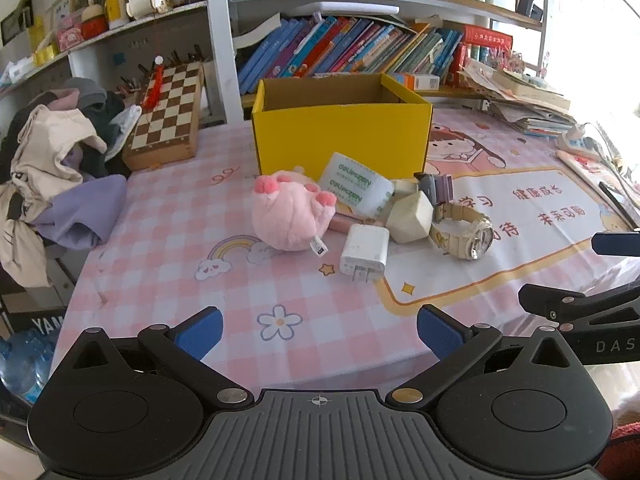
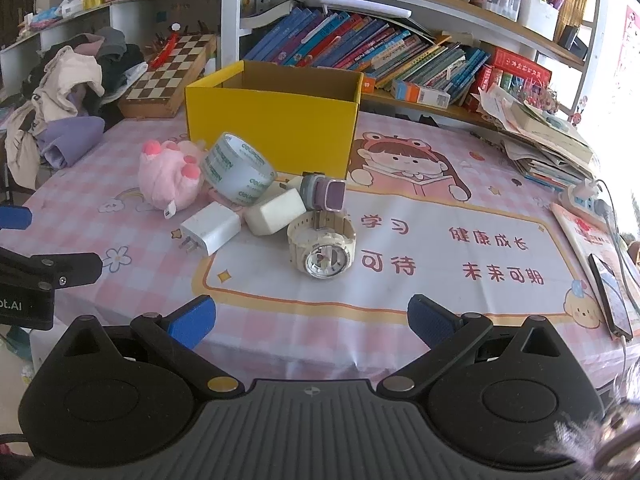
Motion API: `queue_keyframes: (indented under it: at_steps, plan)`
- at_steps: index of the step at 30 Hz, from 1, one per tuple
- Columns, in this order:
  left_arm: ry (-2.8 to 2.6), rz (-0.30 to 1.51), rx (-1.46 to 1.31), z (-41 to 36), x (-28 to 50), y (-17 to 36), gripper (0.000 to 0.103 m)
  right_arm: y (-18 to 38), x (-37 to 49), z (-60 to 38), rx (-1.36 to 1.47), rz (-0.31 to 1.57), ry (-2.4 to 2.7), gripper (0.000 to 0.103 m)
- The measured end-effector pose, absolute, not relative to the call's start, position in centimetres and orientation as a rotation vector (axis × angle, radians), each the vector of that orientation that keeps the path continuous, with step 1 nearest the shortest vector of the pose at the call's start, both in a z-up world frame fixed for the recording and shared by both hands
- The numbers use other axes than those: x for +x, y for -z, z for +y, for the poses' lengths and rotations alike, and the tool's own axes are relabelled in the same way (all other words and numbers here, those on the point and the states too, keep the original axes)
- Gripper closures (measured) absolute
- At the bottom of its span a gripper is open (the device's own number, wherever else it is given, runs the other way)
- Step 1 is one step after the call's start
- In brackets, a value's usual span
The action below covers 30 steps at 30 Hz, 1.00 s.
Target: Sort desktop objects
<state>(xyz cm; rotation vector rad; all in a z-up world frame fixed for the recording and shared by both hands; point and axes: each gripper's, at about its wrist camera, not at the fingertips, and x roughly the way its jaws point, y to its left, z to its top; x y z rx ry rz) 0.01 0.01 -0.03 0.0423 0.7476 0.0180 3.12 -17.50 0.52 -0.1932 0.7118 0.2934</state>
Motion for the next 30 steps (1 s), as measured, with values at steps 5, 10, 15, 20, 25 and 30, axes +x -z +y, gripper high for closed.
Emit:
queue_keyframes:
  at_steps: [5, 10, 15, 20, 25, 30]
  plan:
    - [-0.014, 0.769, 0.035, 0.0, 0.1, 0.3, 0.000, -0.2, 3.0, -17.5, -0.190, 0.711, -0.292, 0.000]
    - [-0.010, 0.790, 0.028, 0.1, 0.2, 0.5, 0.000, 0.2, 2.9, -17.5, -0.187, 0.709, -0.291, 0.000]
    - [-0.007, 0.801, 0.026, 0.1, 0.2, 0.6, 0.000, 0.7, 2.8, -17.6, -0.187, 0.710, -0.289, 0.000]
    - [-0.004, 0.804, 0.028, 0.1, 0.1, 0.6, 0.000, -0.3, 2.9, -17.4, -0.194, 0.731, -0.284, 0.000]
    - [-0.001, 0.806, 0.029, 0.0, 0.1, 0.6, 0.000, -0.3, 2.7, -17.6, -0.192, 0.729, -0.284, 0.000]
    - [0.002, 0.802, 0.030, 0.0, 0.0, 0.5, 0.000, -0.5, 2.7, -17.3, -0.192, 0.733, -0.280, 0.000]
